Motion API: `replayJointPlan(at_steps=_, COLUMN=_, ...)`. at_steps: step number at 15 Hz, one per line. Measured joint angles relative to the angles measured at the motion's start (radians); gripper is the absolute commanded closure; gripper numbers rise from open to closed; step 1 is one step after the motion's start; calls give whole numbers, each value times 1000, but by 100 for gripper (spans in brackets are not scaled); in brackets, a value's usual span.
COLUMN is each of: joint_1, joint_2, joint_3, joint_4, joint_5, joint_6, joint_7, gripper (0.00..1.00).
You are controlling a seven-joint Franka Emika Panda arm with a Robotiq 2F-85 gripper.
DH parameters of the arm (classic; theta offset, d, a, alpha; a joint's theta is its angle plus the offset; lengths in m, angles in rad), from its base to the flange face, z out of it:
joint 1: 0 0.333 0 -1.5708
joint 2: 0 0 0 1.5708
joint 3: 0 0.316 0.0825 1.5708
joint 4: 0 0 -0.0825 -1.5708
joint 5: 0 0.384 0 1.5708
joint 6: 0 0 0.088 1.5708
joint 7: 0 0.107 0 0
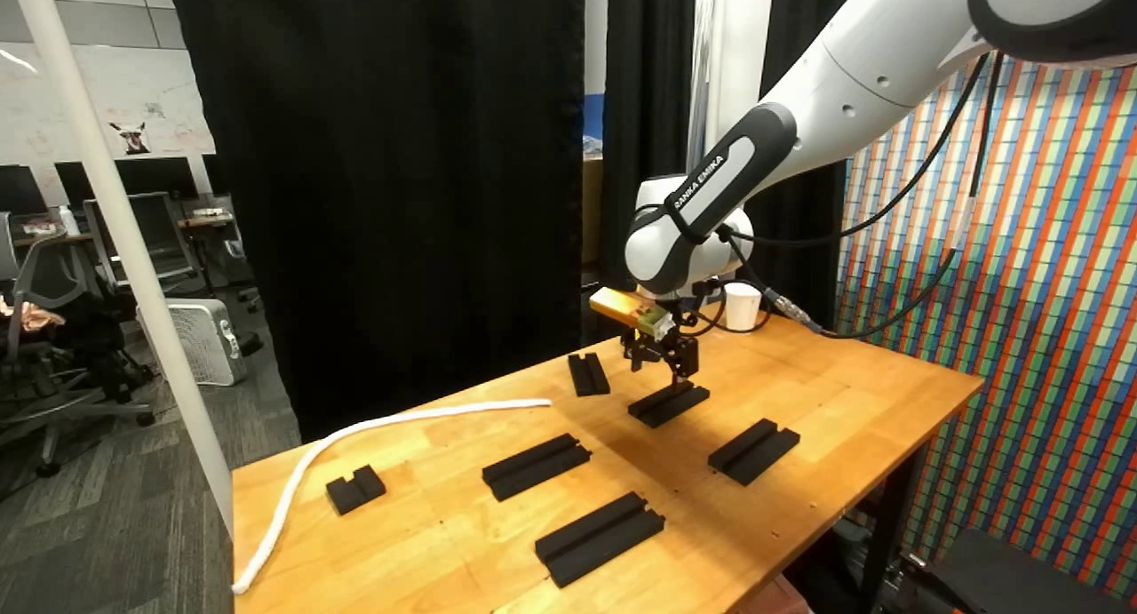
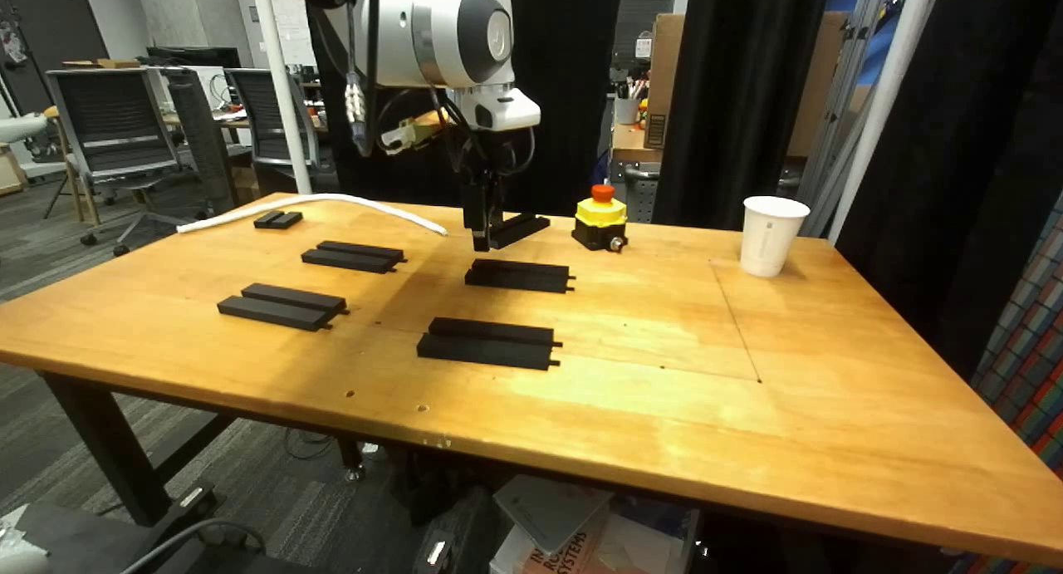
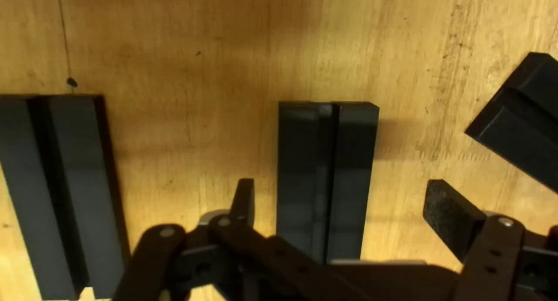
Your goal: Arrange the black objects on the table
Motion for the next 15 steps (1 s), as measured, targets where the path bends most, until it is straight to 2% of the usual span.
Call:
replayJointPlan(at_steps=6, joint_1=12, joint_2=75, joint_3=-7, joint_4=52, joint_5=51, joint_6=-4, joint_7=-93, gripper=0)
replayJointPlan(at_steps=15, joint_1=22, joint_2=132, joint_3=-11, joint_4=72, joint_5=130, joint_6=0, joint_7=-121, gripper=0)
